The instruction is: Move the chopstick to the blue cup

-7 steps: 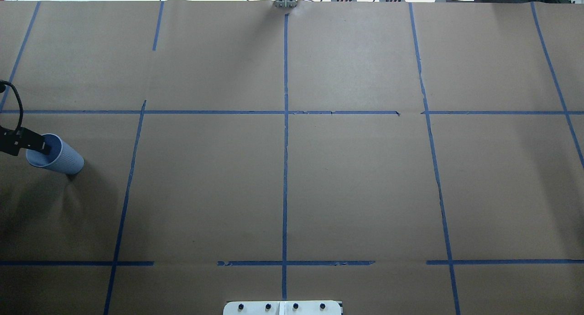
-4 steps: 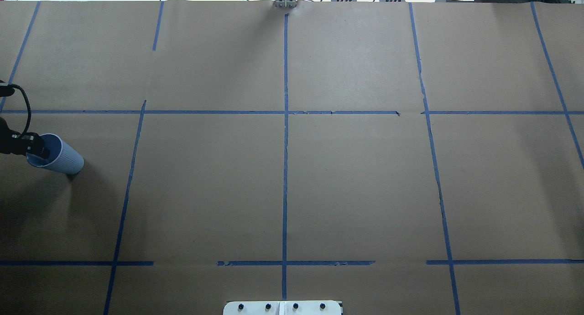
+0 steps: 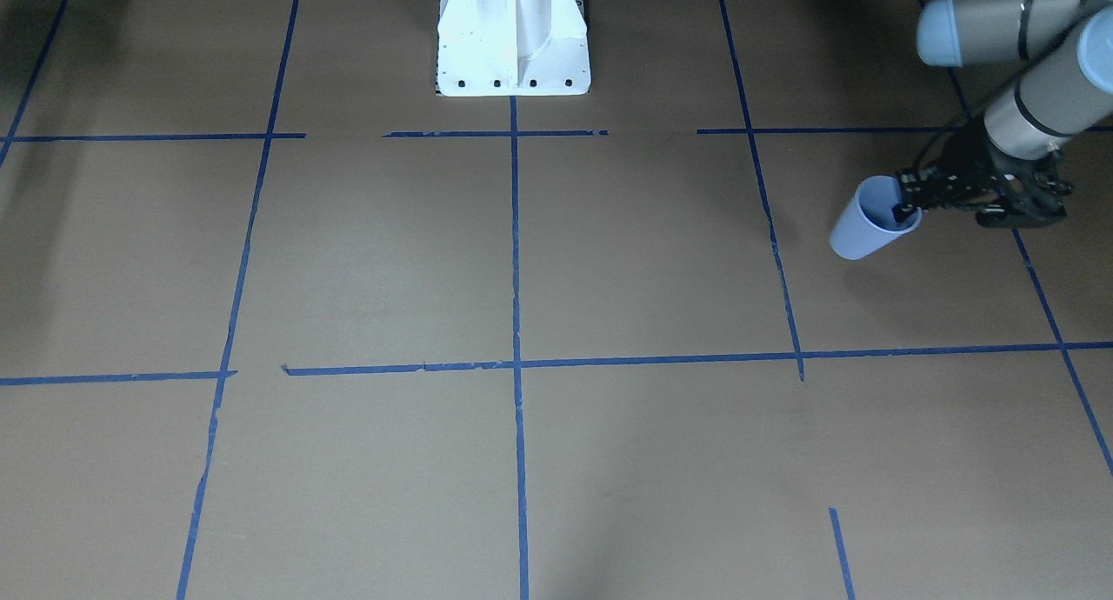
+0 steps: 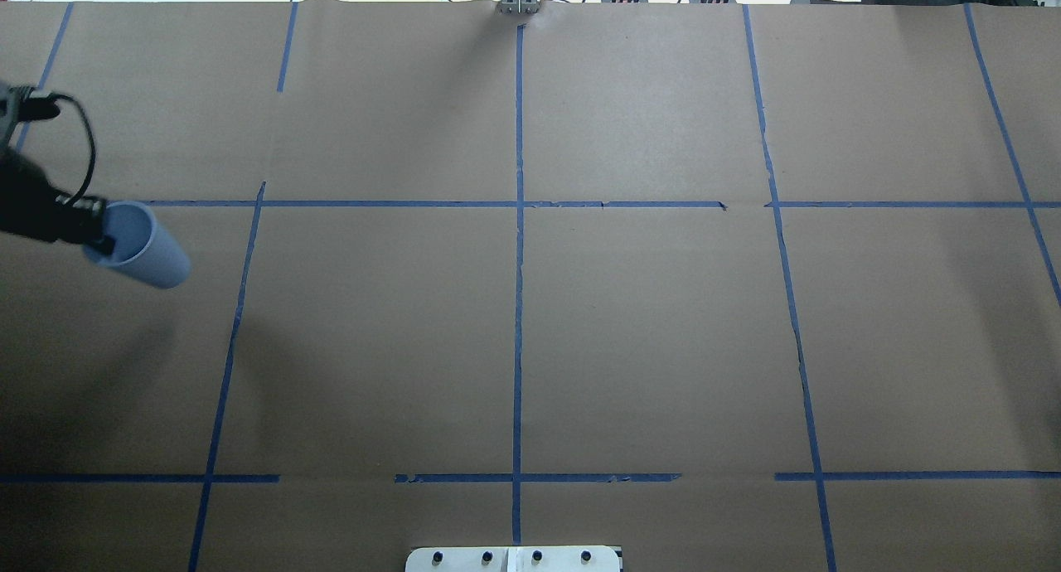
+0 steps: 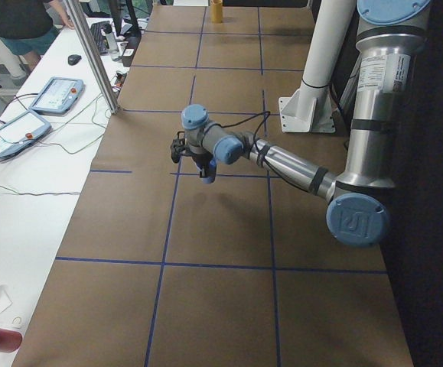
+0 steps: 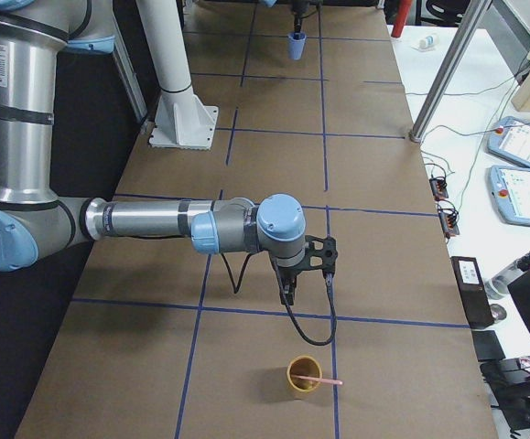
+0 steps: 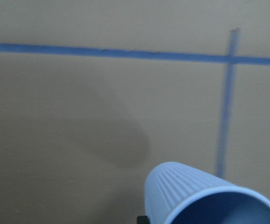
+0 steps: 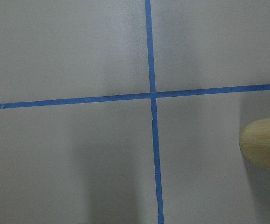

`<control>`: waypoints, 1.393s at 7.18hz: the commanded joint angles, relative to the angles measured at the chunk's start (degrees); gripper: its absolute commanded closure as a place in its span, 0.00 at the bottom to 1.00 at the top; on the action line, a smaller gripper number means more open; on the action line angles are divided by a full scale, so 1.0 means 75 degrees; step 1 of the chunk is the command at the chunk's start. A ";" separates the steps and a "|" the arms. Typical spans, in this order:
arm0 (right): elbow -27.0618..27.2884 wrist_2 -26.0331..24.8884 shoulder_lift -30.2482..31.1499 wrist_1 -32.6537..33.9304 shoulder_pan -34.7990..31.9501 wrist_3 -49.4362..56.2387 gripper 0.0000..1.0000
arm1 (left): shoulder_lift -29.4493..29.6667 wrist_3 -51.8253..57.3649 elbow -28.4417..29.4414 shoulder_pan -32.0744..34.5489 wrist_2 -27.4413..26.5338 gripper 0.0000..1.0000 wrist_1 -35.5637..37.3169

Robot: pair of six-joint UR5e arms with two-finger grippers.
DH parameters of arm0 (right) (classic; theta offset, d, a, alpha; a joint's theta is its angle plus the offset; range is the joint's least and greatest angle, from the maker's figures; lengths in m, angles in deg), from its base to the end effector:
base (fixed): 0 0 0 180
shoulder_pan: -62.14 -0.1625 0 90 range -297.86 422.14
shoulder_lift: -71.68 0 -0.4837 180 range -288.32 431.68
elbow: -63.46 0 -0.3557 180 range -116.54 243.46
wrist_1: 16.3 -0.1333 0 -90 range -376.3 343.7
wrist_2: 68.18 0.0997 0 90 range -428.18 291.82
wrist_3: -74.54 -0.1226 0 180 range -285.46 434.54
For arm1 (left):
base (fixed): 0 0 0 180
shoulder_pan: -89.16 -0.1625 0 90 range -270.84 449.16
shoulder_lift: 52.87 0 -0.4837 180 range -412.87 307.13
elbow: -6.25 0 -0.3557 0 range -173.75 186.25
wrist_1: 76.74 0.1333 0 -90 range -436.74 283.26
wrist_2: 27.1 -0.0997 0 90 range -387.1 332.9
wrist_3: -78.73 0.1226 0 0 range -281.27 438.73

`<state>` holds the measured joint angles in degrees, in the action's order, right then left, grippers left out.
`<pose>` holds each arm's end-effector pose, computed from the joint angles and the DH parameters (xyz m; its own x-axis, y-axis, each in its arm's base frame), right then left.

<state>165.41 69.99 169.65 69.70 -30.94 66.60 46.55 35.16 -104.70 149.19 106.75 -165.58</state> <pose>0.0633 -0.3950 0.6840 0.6577 0.0698 0.7500 -0.1455 0.9887 0.0356 0.2160 -0.4714 0.4884 0.6308 -0.0479 -0.7745 -0.0017 0.9980 -0.0632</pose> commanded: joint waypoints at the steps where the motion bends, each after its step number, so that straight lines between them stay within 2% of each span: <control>1: -0.0011 -0.0013 0.0016 -0.0006 0.0000 -0.0007 0.00 | 0.2495 -0.1223 0.0013 -0.0859 -0.0185 1.00 0.2046; 2: 0.0013 0.0045 0.0016 -0.0006 0.0000 -0.0182 0.00 | 0.3073 -0.2255 0.0318 -0.1702 -0.0755 1.00 0.1699; 3: 0.0013 0.0081 0.0016 -0.0006 0.0000 -0.0183 0.00 | 0.3705 -0.3356 0.1121 -0.2395 -0.1156 1.00 0.0721; 5: 0.0025 0.0081 0.0016 -0.0006 0.0000 -0.0183 0.00 | 0.4551 -0.4301 0.2412 -0.3452 -0.2161 1.00 -0.0526; 6: 0.0025 0.0081 0.0016 -0.0006 0.0000 -0.0195 0.00 | 0.4764 -0.4363 0.2848 -0.3654 -0.2295 1.00 -0.0774; 8: 0.0036 0.0093 0.0028 -0.0006 0.0000 -0.0195 0.00 | 0.4743 -0.4352 0.2887 -0.3749 -0.2285 1.00 -0.0882; 9: 0.0036 0.0151 0.0028 0.0006 0.0000 -0.0195 0.00 | 0.4743 -0.4340 0.2876 -0.3761 -0.2285 0.92 -0.0894; 10: 0.0036 0.0175 0.0028 -0.0006 0.0000 -0.0195 0.00 | 0.4743 -0.4328 0.2876 -0.3761 -0.2285 0.18 -0.0894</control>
<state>165.66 71.03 169.85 69.70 -30.94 65.14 82.09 2.62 -83.18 121.09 89.64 -172.18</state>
